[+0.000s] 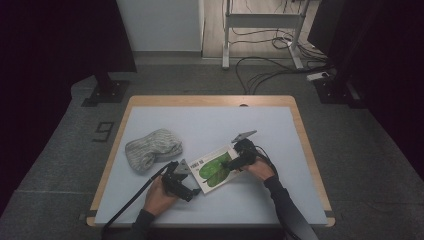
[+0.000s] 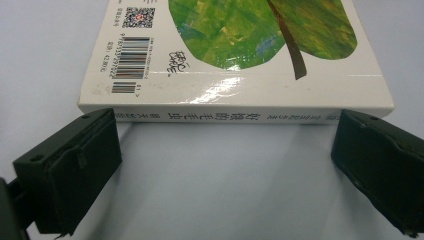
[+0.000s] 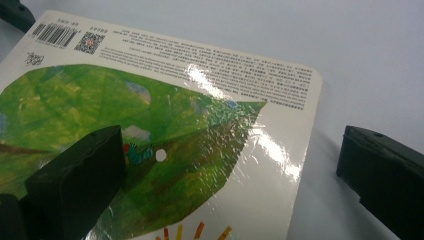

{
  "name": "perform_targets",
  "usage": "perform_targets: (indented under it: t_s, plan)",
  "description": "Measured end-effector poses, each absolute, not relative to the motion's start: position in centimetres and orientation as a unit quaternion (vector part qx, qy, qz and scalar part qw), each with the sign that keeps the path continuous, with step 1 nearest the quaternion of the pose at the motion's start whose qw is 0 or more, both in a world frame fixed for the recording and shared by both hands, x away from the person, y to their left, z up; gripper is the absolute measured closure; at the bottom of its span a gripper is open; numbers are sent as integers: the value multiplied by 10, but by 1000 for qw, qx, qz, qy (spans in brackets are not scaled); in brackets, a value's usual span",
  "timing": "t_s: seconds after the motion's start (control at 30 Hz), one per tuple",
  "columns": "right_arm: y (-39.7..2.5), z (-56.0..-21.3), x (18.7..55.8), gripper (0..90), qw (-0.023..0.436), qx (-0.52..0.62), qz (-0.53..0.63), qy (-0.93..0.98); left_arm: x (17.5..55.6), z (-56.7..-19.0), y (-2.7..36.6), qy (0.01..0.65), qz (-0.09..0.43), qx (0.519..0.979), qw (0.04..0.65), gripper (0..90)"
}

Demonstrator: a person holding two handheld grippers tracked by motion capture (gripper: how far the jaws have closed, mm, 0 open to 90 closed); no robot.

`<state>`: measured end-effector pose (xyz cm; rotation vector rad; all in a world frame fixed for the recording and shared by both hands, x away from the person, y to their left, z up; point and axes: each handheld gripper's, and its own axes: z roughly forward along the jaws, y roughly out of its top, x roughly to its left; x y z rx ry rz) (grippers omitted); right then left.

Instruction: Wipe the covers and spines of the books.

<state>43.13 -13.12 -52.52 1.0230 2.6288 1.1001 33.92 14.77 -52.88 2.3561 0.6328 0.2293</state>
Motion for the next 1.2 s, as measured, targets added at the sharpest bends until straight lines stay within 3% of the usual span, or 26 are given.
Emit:
perform_targets:
  t_s: [0.2, 0.47, 1.2]
  plan:
    - [-128, -523, 427, 31, 47, 330, 363, 870, 339, -529, 148, 242, 88, 905, 338, 0]
    - [-129, -519, 429, 26, 18, 352, 374, 858, 339, -529, 148, 241, 88, 905, 338, 0]
    - [-146, -503, 413, 0, -5, 352, 420, 837, 339, -529, 148, 243, 88, 905, 338, 0]
